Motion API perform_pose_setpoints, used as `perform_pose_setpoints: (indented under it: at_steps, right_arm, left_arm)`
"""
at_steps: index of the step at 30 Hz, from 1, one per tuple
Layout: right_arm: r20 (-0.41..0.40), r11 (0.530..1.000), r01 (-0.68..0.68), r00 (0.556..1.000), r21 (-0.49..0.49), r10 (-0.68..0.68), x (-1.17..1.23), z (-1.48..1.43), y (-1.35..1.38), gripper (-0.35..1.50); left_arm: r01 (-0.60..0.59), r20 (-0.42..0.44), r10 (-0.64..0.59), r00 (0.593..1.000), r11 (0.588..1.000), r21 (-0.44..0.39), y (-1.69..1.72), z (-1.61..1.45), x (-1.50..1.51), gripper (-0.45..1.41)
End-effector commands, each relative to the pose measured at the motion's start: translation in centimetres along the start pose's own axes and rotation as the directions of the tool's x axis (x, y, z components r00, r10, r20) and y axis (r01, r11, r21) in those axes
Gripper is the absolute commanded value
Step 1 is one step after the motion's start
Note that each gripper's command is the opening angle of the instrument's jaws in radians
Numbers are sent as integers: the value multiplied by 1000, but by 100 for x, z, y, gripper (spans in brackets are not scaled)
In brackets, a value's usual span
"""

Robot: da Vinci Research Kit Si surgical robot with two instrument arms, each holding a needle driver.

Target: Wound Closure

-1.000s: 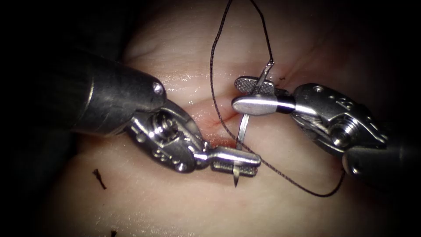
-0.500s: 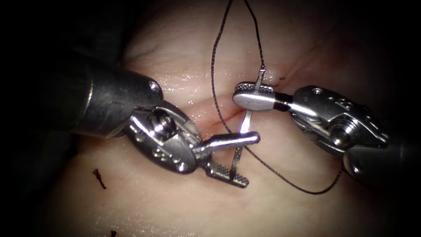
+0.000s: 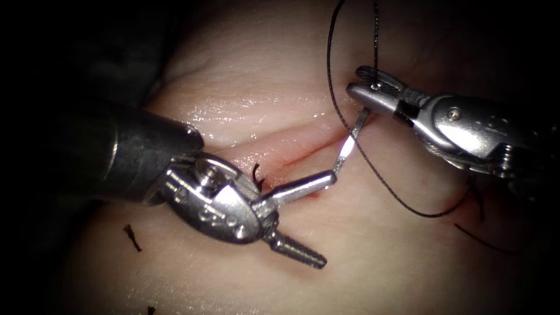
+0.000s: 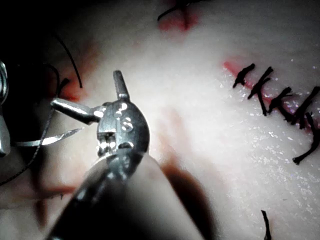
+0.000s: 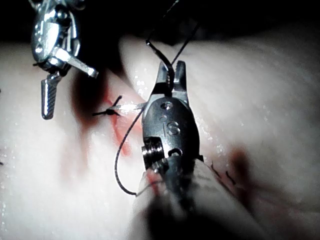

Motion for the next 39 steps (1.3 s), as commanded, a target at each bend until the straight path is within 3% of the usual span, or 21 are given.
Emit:
perform_pose_setpoints:
  at_steps: [1, 3, 8, 12, 20, 21, 23, 25, 26, 34, 39]
  right_arm:
    - [16, 1000, 7, 1000, -2, -7, 3, 8, -3, -35]
    - [37, 1000, 7, 999, -4, -7, 5, 8, -1, -35]
    - [88, 1000, -1, 996, -31, 4, 5, 11, 6, -35]
    - [142, 994, -63, 987, -87, 75, 0, 13, 7, -35]
    - [209, 985, -75, 972, -156, 107, -6, 13, 8, -35]
    - [208, 985, -75, 972, -155, 107, -6, 12, 8, -35]
    - [210, 985, -74, 972, -155, 106, -6, 11, 8, -35]
    - [210, 985, -74, 972, -154, 106, -6, 10, 10, -35]
    - [210, 986, -74, 972, -152, 106, -7, 9, 11, -35]
    - [209, 987, -78, 972, -144, 108, -12, 1, 18, -35]
    - [170, 986, -121, 975, -116, 140, -11, 0, 16, -35]
  left_arm:
    - [-4, 43, 3, 999, 1000, 23, 3, 13, -5, 101]
    - [-6, 130, -2, 992, 998, 65, 6, 27, -9, 81]
    - [-18, 314, -29, 949, 989, 145, 16, 55, -17, 73]
    - [-83, 472, -17, 882, 978, 190, 18, 75, -17, 69]
    - [-184, 596, 29, 802, 962, 201, 25, 99, -9, 71]
    - [-189, 599, 33, 800, 961, 200, 25, 99, -8, 63]
    - [-189, 600, 30, 800, 961, 203, 26, 97, -5, 22]
    - [-189, 579, 43, 814, 963, 193, 28, 91, -2, -31]
    - [-200, 575, 63, 816, 963, 179, 28, 86, 0, -45]
    - [-235, 576, 136, 806, 967, 101, 16, 18, 29, -45]
    - [-223, 618, 138, 774, 973, 62, -9, -38, 45, -45]
